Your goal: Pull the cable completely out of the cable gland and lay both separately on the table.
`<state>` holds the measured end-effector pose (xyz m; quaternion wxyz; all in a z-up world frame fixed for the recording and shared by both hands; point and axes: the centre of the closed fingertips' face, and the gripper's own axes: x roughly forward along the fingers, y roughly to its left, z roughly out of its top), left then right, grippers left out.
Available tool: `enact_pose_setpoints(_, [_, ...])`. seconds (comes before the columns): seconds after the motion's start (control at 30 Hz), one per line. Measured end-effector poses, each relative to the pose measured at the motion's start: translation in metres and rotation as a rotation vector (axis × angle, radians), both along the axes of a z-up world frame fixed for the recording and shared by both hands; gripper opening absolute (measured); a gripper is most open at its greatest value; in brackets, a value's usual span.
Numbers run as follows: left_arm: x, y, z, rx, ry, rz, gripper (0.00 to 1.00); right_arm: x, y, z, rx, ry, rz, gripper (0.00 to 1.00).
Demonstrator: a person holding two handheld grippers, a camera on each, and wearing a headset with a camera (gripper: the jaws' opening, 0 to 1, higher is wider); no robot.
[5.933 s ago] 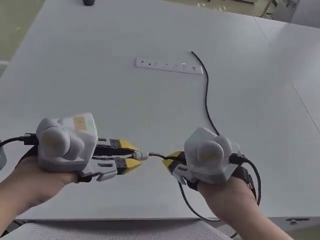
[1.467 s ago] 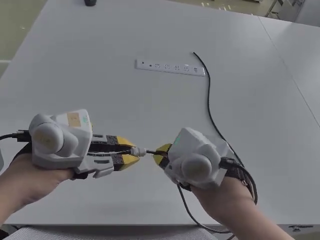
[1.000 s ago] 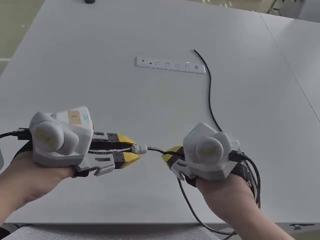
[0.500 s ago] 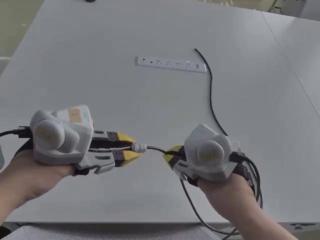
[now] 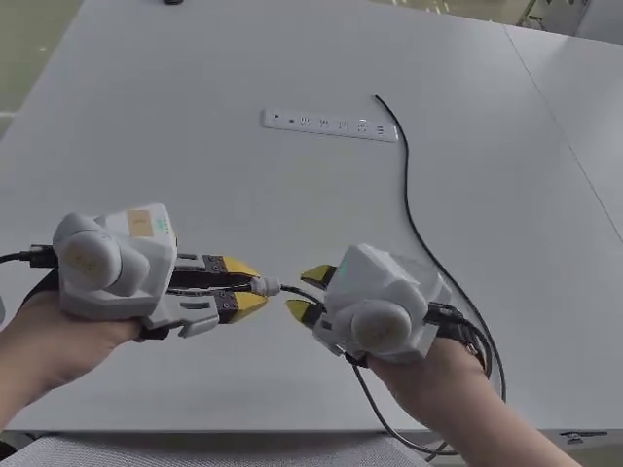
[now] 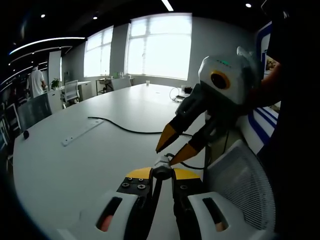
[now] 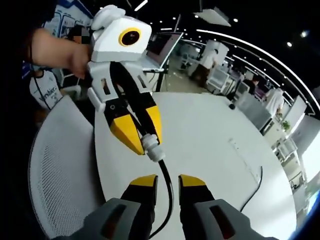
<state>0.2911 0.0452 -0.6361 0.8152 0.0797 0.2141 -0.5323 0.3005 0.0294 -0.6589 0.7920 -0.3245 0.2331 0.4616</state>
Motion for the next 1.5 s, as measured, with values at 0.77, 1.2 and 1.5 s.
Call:
enact_pose_setpoints(0.77, [0.001,0.003,-0.003,-0.002,0.009,0.005,0.15,-0.001,0.013,0.002,-0.004,-0.030,0.100,0.00])
enact_pose_setpoints(1.2, [0.003,0.005,-0.003,0.001,0.007,0.006,0.15,0.005,-0.002,-0.008,0.069,0.099,-0.047,0.00])
enact_pose_setpoints(1.5, [0.003,0.004,-0.003,0.000,0.010,0.007,0.15,0.009,-0.018,-0.023,0.131,0.217,-0.185,0.00])
